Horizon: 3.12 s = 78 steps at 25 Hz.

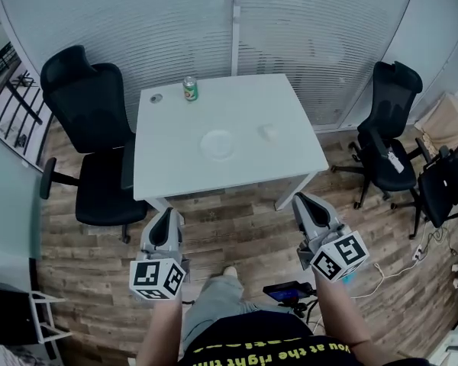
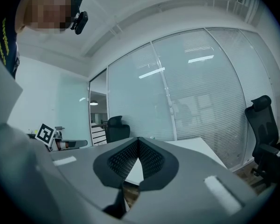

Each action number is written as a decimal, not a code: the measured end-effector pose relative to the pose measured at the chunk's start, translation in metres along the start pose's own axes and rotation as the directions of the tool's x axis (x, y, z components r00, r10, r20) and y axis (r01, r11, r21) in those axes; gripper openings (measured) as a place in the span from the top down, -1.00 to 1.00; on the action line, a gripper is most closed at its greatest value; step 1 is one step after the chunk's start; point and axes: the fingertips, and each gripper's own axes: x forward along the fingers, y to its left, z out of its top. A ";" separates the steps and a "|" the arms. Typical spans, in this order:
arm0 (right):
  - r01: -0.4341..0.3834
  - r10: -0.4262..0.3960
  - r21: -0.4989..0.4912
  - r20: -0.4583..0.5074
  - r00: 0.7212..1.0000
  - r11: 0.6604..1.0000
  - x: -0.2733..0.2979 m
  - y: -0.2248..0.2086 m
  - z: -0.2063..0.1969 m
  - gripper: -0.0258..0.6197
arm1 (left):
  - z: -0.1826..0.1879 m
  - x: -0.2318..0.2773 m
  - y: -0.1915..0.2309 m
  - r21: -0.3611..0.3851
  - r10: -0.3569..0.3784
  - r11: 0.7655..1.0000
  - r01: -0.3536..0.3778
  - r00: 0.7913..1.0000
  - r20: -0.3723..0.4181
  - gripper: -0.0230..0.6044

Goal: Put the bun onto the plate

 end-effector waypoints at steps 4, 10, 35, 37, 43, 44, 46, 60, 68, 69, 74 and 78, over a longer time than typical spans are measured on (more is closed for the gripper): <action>0.011 -0.011 0.003 -0.003 1.000 1.000 0.022 -0.009 0.001 0.90 | 0.002 0.024 0.015 -0.005 -0.007 1.000 0.007 1.000 -0.006 0.93; 0.025 -0.025 0.010 0.001 1.000 1.000 0.055 -0.021 0.003 0.90 | 0.006 0.055 0.034 -0.008 -0.018 1.000 0.018 1.000 -0.010 0.93; 0.036 -0.035 0.027 -0.014 0.999 0.999 0.106 -0.039 0.001 0.90 | 0.004 0.090 0.072 -0.023 -0.004 1.000 0.003 0.999 -0.034 0.93; 0.033 -0.033 0.030 -0.017 0.999 0.999 0.107 -0.040 0.000 0.90 | 0.003 0.089 0.072 -0.024 -0.001 1.000 0.000 0.999 -0.037 0.93; 0.025 -0.023 0.040 -0.026 0.999 0.999 0.112 -0.042 -0.004 0.90 | -0.002 0.089 0.074 -0.027 0.013 1.000 -0.014 0.999 -0.052 0.93; 0.023 -0.021 0.042 -0.027 0.999 0.999 0.113 -0.043 -0.005 0.90 | -0.003 0.089 0.074 -0.028 0.016 0.999 -0.018 0.998 -0.053 0.93; 0.018 -0.017 0.042 -0.029 0.999 0.999 0.117 -0.048 -0.005 0.90 | -0.002 0.093 0.073 -0.029 0.020 0.999 -0.021 0.999 -0.050 0.93; -0.035 0.035 0.037 -0.018 0.999 0.999 0.182 -0.097 0.013 0.90 | 0.013 0.152 0.089 -0.029 0.088 0.996 -0.089 0.996 -0.031 0.93; -0.077 0.078 0.036 -0.025 0.997 0.996 0.230 -0.130 0.030 0.90 | 0.028 0.194 0.097 -0.035 0.133 0.990 -0.134 0.991 -0.021 0.93; -0.085 0.086 0.036 -0.027 0.996 0.996 0.235 -0.133 0.031 0.90 | 0.029 0.199 0.098 -0.036 0.140 0.989 -0.140 0.990 -0.021 0.93; -0.110 0.111 0.038 -0.039 0.993 0.993 0.261 -0.155 0.034 0.90 | 0.031 0.223 0.104 -0.045 0.175 0.983 -0.176 0.984 -0.021 0.93; -0.114 0.116 0.040 -0.054 0.992 0.993 0.277 -0.176 0.030 0.90 | 0.033 0.243 0.113 -0.053 0.203 0.978 -0.204 0.979 -0.020 0.93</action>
